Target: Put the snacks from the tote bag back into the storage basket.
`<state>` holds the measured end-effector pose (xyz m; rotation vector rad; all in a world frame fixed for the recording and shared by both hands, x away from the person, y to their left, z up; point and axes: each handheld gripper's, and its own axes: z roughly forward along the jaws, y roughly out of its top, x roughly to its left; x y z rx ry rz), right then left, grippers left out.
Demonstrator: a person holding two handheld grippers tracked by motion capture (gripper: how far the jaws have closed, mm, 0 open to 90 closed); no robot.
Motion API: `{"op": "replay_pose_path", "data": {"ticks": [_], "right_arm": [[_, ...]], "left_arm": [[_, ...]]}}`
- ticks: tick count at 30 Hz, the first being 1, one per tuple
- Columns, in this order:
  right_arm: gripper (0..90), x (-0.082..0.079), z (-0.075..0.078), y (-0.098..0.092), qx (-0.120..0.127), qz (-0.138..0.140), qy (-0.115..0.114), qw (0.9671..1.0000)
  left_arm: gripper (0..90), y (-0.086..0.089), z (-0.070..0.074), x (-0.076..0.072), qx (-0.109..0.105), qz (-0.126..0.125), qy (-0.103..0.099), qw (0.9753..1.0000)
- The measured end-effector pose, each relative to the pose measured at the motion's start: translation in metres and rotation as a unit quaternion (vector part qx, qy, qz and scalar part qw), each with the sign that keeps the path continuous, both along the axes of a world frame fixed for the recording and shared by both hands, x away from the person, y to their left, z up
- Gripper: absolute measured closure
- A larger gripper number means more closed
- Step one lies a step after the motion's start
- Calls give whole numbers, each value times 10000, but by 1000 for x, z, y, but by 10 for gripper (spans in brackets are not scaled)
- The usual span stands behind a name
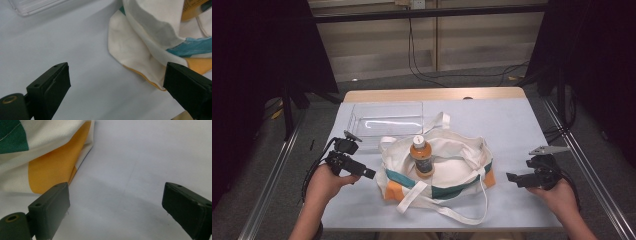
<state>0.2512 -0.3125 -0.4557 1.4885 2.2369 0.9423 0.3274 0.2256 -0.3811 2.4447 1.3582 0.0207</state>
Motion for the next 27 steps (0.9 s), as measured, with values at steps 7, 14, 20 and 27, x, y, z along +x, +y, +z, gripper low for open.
{"op": "replay_pose_path", "data": {"ticks": [7, 14, 20, 27], "right_arm": [[75, 0, -1, 2, -4, 26, 47, 10000], [76, 0, -1, 2, 4, 33, 61, 10000], [76, 0, -1, 3, -15, 62, 69, 10000], [76, 0, -1, 4, 3, 85, 84, 9999]], "left_arm": [[69, -9, 13, 8, -10, -78, 101, 9999], [69, -15, 19, 12, 16, -158, 132, 9998], [70, -24, 25, 15, 18, -132, 131, 9998], [71, -33, 34, 18, 137, -268, 216, 9993]]}}
